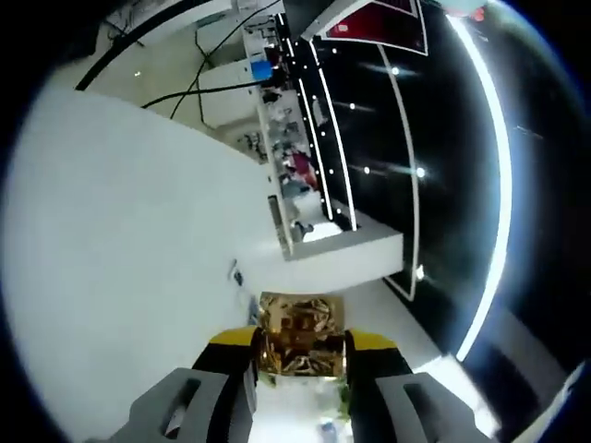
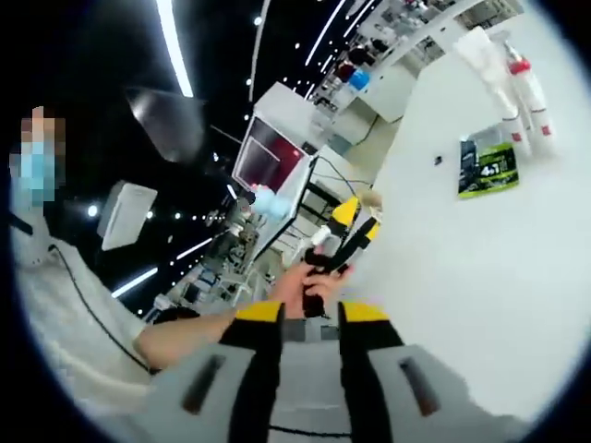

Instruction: Arrange the skincare products in the storage area until every visible bottle or jar stands upright without overlapping.

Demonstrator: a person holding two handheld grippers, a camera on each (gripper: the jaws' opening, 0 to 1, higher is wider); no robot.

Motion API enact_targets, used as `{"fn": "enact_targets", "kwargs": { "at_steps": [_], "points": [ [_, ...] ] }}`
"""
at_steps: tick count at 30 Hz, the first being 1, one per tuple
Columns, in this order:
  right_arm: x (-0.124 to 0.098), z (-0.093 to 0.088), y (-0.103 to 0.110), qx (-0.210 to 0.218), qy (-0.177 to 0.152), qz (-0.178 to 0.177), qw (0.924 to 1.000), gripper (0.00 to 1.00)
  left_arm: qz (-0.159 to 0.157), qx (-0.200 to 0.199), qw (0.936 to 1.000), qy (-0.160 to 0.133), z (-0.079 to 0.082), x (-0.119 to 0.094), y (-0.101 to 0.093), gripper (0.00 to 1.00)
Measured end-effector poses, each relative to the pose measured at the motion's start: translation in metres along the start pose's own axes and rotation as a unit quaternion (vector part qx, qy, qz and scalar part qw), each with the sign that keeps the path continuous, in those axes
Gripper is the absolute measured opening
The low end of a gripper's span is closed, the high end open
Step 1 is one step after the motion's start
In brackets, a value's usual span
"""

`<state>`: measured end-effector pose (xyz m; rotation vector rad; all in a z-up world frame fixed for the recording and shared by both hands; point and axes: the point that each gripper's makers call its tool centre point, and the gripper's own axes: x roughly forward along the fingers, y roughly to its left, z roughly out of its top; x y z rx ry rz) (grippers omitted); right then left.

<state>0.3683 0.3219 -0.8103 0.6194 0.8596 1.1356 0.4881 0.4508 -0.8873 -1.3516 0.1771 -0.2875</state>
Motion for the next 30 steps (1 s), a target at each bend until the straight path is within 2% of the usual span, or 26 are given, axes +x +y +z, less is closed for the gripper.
{"fn": "enact_targets", "kwargs": {
  "at_steps": [1,4,14,18,21,24,26,30],
  "points": [
    [0.006,0.004,-0.002,-0.004,0.000,-0.005,1.0000,0.27,0.000,-0.008,0.9999,-0.008,0.000,-0.003,-0.002,0.37],
    [0.024,0.015,-0.012,-0.007,0.002,-0.021,0.9998,0.29,-0.001,-0.011,0.9999,-0.007,-0.005,-0.004,-0.003,0.37],
    [0.071,0.047,-0.029,-0.019,0.013,-0.050,0.9985,0.38,-0.007,-0.016,0.9995,0.027,-0.032,-0.009,0.000,0.37],
    [0.084,0.048,-0.044,-0.010,0.027,-0.076,0.9967,0.39,-0.011,-0.010,0.9990,0.041,-0.037,-0.008,-0.004,0.37],
    [0.089,0.052,-0.056,0.003,0.029,-0.093,0.9953,0.40,-0.014,0.003,0.9987,0.049,-0.039,-0.009,-0.006,0.37],
    [0.093,0.058,-0.065,-0.002,0.028,-0.108,0.9937,0.40,-0.014,0.004,0.9986,0.050,-0.040,-0.012,-0.006,0.37],
    [0.097,0.059,-0.066,-0.001,0.033,-0.109,0.9936,0.39,-0.015,0.011,0.9979,0.062,-0.046,-0.011,-0.009,0.37],
    [0.107,0.053,-0.079,0.011,0.062,-0.125,0.9902,0.36,-0.019,0.026,0.9956,0.088,-0.056,-0.008,-0.010,0.37]
  ]
}}
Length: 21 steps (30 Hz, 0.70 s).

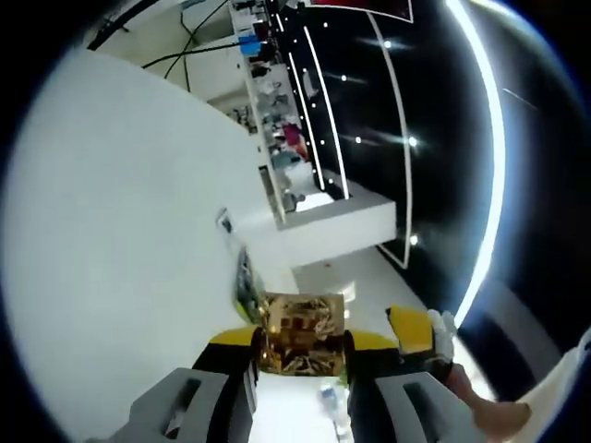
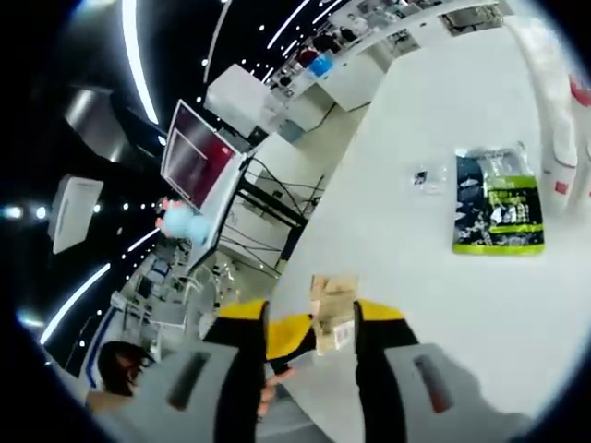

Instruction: Arrange the skincare products in the storage area until every visible bottle or jar stands upright without overlapping.

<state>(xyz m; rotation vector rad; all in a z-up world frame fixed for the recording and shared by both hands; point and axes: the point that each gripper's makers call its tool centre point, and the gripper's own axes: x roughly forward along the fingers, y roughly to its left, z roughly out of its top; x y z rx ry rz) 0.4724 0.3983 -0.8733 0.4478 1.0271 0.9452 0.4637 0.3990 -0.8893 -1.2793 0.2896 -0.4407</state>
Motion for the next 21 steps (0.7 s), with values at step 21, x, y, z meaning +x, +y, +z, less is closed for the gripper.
{"fn": "enact_targets", "kwargs": {
  "at_steps": [21],
  "points": [
    [0.000,0.002,-0.020,0.041,0.021,0.000,0.9989,0.02,0.001,0.001,0.9994,0.034,-0.011,0.003,0.012,0.38]
  ]
}}
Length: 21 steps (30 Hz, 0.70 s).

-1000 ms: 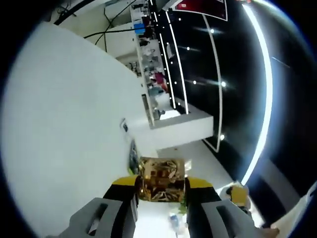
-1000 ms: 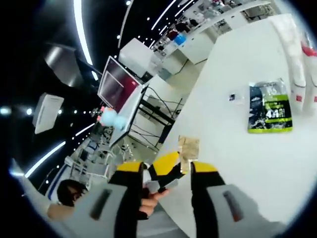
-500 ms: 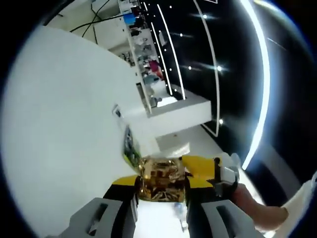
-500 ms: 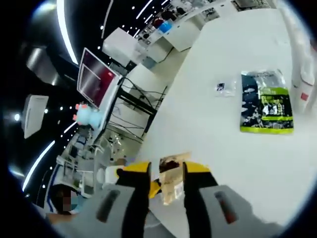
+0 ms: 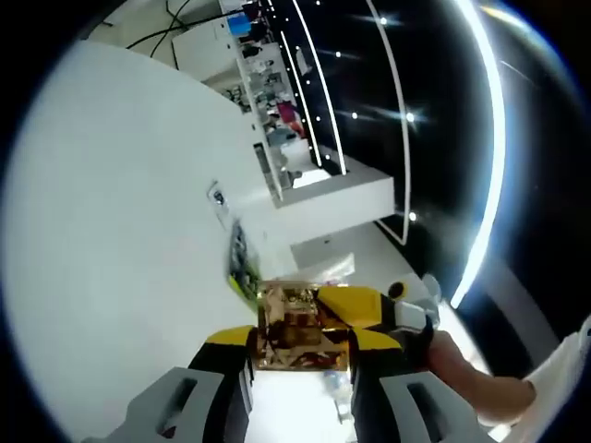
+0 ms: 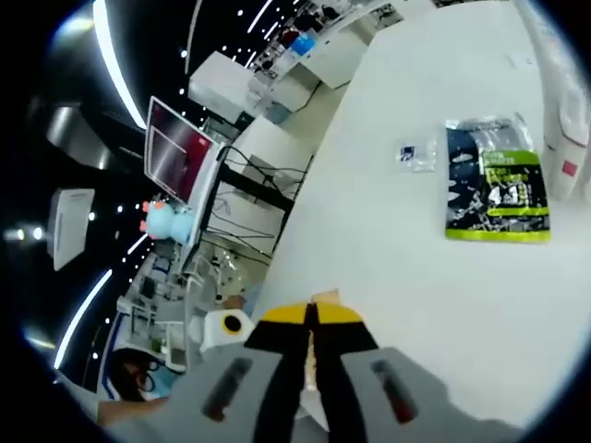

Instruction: Arrange the skincare products in the storage area until every visible bottle or jar stands upright without overlapping.

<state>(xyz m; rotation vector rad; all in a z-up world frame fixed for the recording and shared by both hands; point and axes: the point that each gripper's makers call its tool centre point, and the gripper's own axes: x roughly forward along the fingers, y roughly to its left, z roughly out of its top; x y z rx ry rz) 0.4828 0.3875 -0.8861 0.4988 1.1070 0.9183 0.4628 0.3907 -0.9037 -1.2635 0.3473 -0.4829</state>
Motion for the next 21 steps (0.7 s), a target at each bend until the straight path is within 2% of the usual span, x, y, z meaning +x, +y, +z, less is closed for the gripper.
{"fn": "enact_targets", "kwargs": {
  "at_steps": [1,4,6,9,11,12,14,15,19,21],
  "points": [
    [-0.002,0.002,0.001,0.009,-0.006,0.007,0.9999,0.02,-0.004,-0.019,0.9996,-0.019,0.008,-0.002,0.001,0.36],
    [-0.011,0.018,-0.001,0.056,-0.049,0.026,0.9969,0.02,-0.021,-0.052,0.9974,-0.046,0.019,-0.004,-0.003,0.35],
    [-0.017,0.025,0.000,0.095,-0.067,0.048,0.9921,0.02,-0.018,-0.057,0.9971,-0.046,0.019,-0.005,0.001,0.36],
    [-0.021,0.032,0.003,0.129,-0.089,0.078,0.9846,0.02,-0.011,-0.108,0.9925,-0.057,0.017,-0.005,0.006,0.43],
    [-0.021,0.031,0.007,0.150,-0.095,0.096,0.9794,0.02,-0.029,-0.132,0.9889,-0.060,0.014,-0.004,-0.003,0.42],
    [-0.021,0.028,0.006,0.151,-0.092,0.095,0.9796,0.02,-0.039,-0.139,0.9876,-0.063,0.014,-0.004,-0.006,0.41],
    [-0.019,0.025,0.005,0.150,-0.091,0.094,0.9801,0.02,-0.054,-0.147,0.9855,-0.065,0.015,-0.003,-0.014,0.36],
    [-0.017,0.023,0.005,0.153,-0.089,0.098,0.9793,0.02,-0.061,-0.152,0.9843,-0.065,0.015,-0.004,-0.016,0.30],
    [-0.015,0.019,0.006,0.152,-0.091,0.099,0.9792,0.02,-0.068,-0.164,0.9817,-0.068,0.017,-0.006,-0.017,0.16],
    [-0.014,0.019,0.007,0.148,-0.090,0.100,0.9798,0.02,-0.072,-0.164,0.9813,-0.070,0.019,-0.007,-0.017,0.04]
  ]
}}
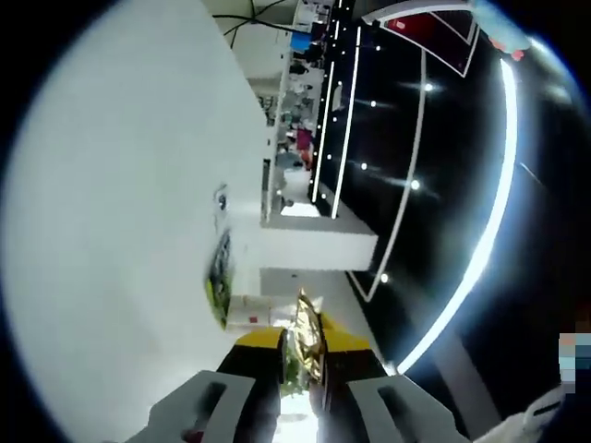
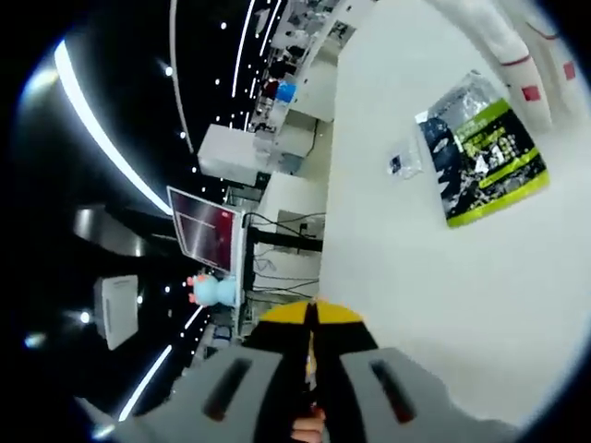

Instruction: Arrange the skincare products in the storage area until every visible bottle or jar stands upright without overlapping.

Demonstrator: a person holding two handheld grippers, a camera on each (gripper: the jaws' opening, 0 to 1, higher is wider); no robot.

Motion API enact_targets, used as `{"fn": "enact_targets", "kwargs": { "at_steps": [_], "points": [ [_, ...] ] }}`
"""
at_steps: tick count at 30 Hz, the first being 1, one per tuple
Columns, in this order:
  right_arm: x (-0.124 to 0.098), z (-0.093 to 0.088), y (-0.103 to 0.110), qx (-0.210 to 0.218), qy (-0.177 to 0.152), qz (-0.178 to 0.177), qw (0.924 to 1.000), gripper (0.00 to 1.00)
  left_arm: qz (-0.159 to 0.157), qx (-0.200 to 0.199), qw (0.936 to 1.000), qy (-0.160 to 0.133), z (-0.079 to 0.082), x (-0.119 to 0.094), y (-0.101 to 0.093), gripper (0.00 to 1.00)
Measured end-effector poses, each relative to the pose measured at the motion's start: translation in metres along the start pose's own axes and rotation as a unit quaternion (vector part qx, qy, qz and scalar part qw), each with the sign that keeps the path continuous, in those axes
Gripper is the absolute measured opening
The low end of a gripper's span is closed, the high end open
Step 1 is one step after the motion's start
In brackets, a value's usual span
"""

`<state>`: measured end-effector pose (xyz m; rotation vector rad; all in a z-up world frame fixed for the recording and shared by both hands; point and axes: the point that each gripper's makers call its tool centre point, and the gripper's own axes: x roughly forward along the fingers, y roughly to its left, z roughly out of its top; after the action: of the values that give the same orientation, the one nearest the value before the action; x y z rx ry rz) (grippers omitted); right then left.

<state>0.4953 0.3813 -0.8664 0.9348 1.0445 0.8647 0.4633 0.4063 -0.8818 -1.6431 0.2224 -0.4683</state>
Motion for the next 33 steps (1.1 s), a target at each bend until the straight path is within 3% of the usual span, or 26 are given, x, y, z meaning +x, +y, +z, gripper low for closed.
{"fn": "enact_targets", "kwargs": {
  "at_steps": [4,6,9,13,18,28,33],
  "points": [
    [0.002,-0.001,0.003,-0.011,0.001,0.006,0.9999,0.03,-0.006,-0.011,0.9999,-0.004,0.002,-0.001,-0.001,0.02],
    [0.003,-0.001,0.000,-0.024,0.004,0.001,0.9997,0.04,-0.004,0.004,1.0000,-0.003,0.002,-0.002,-0.001,0.01],
    [0.000,-0.004,0.000,-0.030,0.005,0.003,0.9995,0.12,0.003,0.011,0.9999,-0.005,0.006,-0.003,0.001,0.01],
    [-0.016,-0.004,-0.002,-0.034,-0.021,0.020,0.9990,0.17,0.003,0.016,0.9993,-0.033,0.023,-0.006,0.001,0.01],
    [-0.051,-0.015,-0.004,-0.023,-0.050,0.042,0.9976,0.18,0.010,0.015,0.9983,-0.056,0.038,0.003,0.006,0.01],
    [-0.141,-0.060,-0.030,-0.037,-0.060,0.011,0.9975,0.19,0.037,0.030,0.9965,-0.069,0.058,0.032,0.018,0.01],
    [-0.178,-0.071,-0.034,-0.035,-0.083,-0.003,0.9960,0.19,0.080,0.038,0.9942,-0.061,0.060,0.044,0.036,0.01]
  ]
}}
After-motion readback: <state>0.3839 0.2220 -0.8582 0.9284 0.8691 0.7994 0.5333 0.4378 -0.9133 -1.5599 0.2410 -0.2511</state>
